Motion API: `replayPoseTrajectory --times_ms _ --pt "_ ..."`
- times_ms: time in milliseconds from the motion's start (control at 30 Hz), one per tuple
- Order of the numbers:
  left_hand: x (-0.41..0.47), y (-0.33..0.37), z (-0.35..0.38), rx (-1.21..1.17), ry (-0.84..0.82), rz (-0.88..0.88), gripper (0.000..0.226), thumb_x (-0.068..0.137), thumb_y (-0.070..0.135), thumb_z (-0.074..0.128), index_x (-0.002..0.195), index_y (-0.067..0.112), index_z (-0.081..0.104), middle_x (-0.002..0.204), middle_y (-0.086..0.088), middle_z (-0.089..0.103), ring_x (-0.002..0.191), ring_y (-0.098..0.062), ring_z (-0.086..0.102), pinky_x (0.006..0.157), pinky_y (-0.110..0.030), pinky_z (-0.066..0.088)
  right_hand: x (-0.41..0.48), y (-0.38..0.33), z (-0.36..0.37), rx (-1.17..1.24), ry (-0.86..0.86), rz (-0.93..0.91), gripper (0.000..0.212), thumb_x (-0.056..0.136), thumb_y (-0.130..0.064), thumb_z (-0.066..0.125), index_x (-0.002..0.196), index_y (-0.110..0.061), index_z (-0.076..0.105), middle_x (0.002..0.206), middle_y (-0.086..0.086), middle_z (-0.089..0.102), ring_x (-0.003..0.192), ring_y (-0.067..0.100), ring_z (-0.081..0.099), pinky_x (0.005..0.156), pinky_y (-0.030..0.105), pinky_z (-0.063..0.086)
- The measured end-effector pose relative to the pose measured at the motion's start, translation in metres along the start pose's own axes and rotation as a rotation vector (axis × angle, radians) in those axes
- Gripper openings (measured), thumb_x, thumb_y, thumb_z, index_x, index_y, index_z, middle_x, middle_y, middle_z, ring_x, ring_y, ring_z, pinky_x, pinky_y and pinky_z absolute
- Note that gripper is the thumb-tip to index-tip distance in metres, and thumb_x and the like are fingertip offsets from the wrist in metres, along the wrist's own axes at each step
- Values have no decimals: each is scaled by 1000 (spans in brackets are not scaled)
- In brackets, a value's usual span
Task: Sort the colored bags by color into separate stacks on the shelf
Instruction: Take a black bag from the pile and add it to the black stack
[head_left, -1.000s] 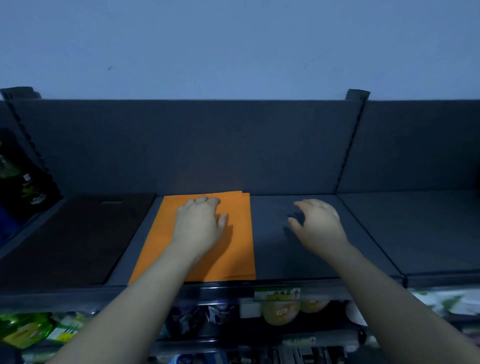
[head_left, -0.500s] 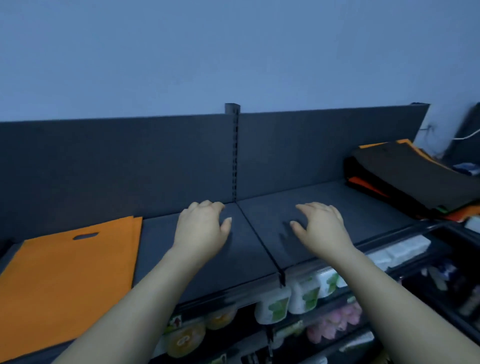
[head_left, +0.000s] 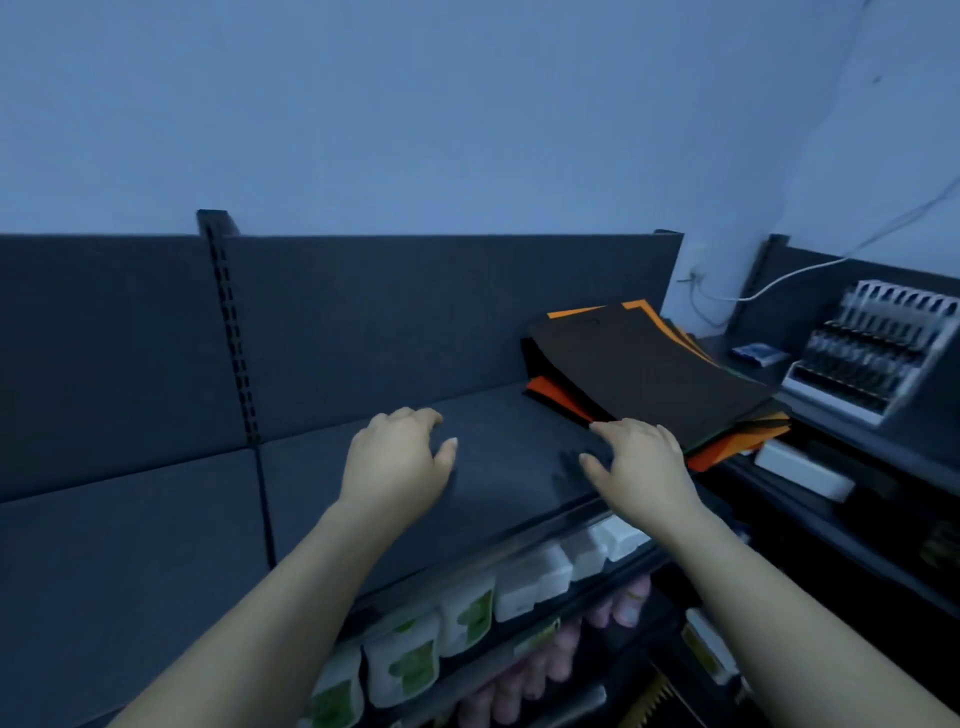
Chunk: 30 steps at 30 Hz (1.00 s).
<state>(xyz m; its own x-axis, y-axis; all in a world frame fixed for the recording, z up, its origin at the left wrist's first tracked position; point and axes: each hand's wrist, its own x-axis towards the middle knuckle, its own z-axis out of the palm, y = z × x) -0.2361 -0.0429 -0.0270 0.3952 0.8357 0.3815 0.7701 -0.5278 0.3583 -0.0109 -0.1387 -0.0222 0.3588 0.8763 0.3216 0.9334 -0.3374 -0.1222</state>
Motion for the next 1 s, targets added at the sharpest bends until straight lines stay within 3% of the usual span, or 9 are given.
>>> replayPoseTrajectory --times_ms 267,367,467,600,800,900,1000 --pt "65 60 52 7 -35 84 41 95 42 44 130 21 52 119 3 59 109 -18 52 92 -32 44 52 79 1 -52 13 103 35 92 -37 52 121 -19 60 116 -3 62 119 19 51 110 41 29" --pt "91 75 72 -20 -41 112 40 95 42 46 127 20 53 116 3 61 107 -18 54 91 -34 46 78 104 6 -48 23 139 38 92 -38 51 125 -21 59 124 -3 61 123 20 49 109 40 31" --pt "116 89 91 -37 -35 142 34 94 41 48 117 18 57 106 2 62 99 -18 56 84 -33 48 104 126 8 -32 3 202 42 93 -39 50 130 -20 55 129 0 59 125 21 49 110 41 30" --pt "146 110 116 -74 -94 136 26 93 43 48 101 20 59 95 4 61 88 -14 57 71 -29 48 135 157 13 -30 -22 266 37 94 -39 49 123 -17 58 127 4 60 122 25 50 105 40 32" --pt "167 136 149 -234 -249 -35 30 95 49 44 95 21 54 90 7 62 79 -11 58 65 -28 47 172 204 28 3 -166 315 53 94 -46 46 139 -18 45 140 4 50 130 24 45 114 44 25" --pt "171 148 165 -390 -277 -163 31 94 50 46 84 22 49 83 6 60 75 -10 58 66 -30 49 178 214 36 35 -255 242 45 96 -46 45 132 -21 53 133 2 56 121 23 52 113 46 29" --pt "172 158 173 -681 -198 -327 23 92 39 56 99 19 47 90 9 56 82 -7 54 63 -23 42 176 215 45 61 -209 90 38 96 -42 48 126 -22 59 130 -2 57 118 19 53 112 41 31"
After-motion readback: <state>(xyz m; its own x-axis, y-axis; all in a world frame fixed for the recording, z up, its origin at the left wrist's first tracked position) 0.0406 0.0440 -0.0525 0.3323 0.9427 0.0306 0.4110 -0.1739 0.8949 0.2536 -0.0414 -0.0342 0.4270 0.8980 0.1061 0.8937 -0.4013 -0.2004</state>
